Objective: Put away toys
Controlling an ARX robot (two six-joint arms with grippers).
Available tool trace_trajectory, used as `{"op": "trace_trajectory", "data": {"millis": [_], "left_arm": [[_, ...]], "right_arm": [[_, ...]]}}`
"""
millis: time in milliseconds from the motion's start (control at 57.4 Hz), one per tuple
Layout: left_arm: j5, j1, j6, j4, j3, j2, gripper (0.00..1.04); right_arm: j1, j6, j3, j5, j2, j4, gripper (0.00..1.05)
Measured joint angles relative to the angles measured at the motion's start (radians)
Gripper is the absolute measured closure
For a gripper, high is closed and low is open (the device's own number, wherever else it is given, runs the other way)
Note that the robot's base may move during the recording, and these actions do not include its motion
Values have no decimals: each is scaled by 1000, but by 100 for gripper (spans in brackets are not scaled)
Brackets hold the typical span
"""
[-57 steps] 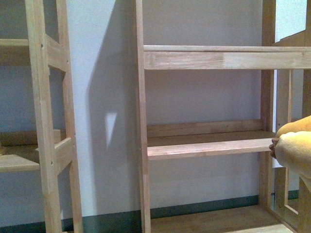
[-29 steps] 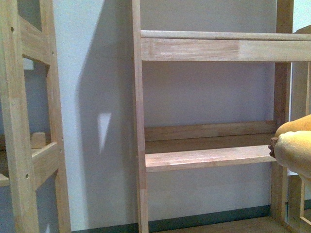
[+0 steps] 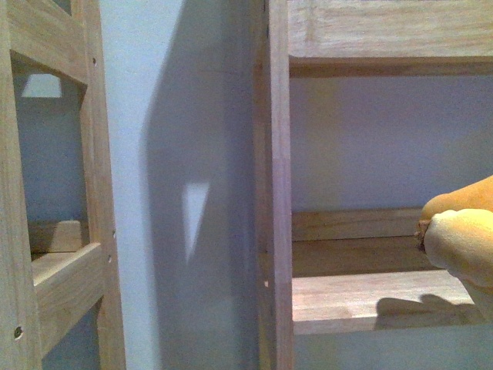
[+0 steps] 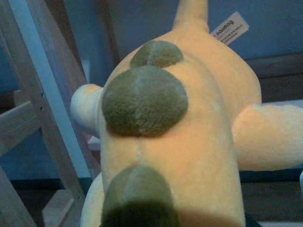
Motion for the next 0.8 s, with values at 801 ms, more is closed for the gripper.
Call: {"op": "trace_trajectory", "data": {"millis": [801], "left_arm": [[3, 0, 0, 0, 0, 0, 6]], "right_arm": [[0, 0, 0, 15, 1, 0, 88]]}}
